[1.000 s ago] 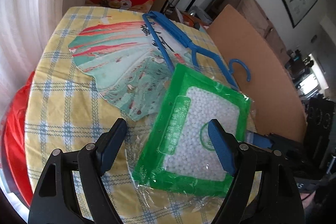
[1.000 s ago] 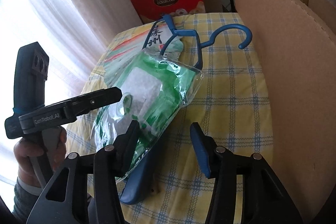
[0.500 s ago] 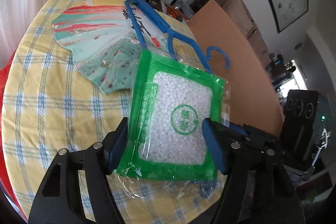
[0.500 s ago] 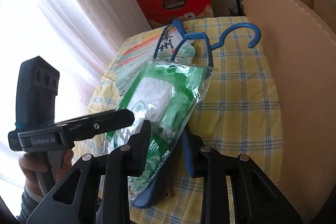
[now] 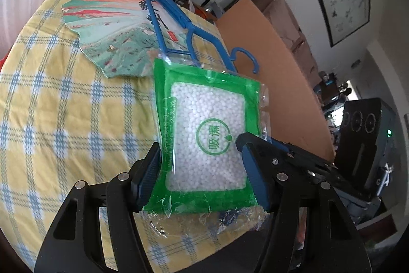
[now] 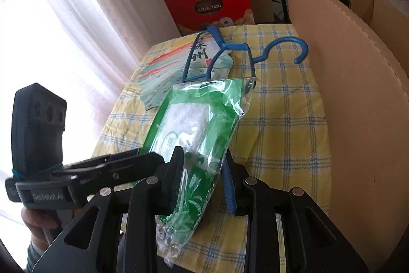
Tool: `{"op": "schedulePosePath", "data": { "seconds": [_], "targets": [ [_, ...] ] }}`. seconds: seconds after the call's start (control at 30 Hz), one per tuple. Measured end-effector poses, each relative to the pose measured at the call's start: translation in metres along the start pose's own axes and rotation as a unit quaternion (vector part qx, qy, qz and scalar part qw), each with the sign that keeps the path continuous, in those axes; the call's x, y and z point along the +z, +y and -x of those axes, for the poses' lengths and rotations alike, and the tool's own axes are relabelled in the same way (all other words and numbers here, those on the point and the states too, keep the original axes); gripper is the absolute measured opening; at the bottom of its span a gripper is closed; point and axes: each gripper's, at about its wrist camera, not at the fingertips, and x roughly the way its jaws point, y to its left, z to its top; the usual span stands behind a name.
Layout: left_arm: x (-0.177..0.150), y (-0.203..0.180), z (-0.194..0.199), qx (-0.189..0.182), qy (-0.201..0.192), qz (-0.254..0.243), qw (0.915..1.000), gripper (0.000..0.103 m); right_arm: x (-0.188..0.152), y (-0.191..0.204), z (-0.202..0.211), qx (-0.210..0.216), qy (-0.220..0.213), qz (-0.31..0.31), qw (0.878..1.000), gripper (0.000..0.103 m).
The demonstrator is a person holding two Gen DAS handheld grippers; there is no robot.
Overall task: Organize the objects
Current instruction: 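Close the right gripper on the green packet's edge, then lift the green packet with the right gripper and carry it into the box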
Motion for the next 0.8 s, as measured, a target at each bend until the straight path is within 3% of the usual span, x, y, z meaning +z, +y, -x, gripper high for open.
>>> {"op": "schedulePosePath", "data": {
  "seconds": [0.33, 0.8],
  "targets": [
    [-0.013, -0.023, 0.02, -0.03, -0.04, 0.012, 0.9987, 0.054, 0.0, 0.0, 0.039, 0.017, -0.031, 0.002, 0.999, 0.024],
    [-0.002, -0.105, 0.041, -0.057, -0.069, -0.037, 0.9953, 0.054, 0.01, -0.028, 0.113, 0.041, -0.085, -0.016, 0.995, 0.024]
  ]
}}
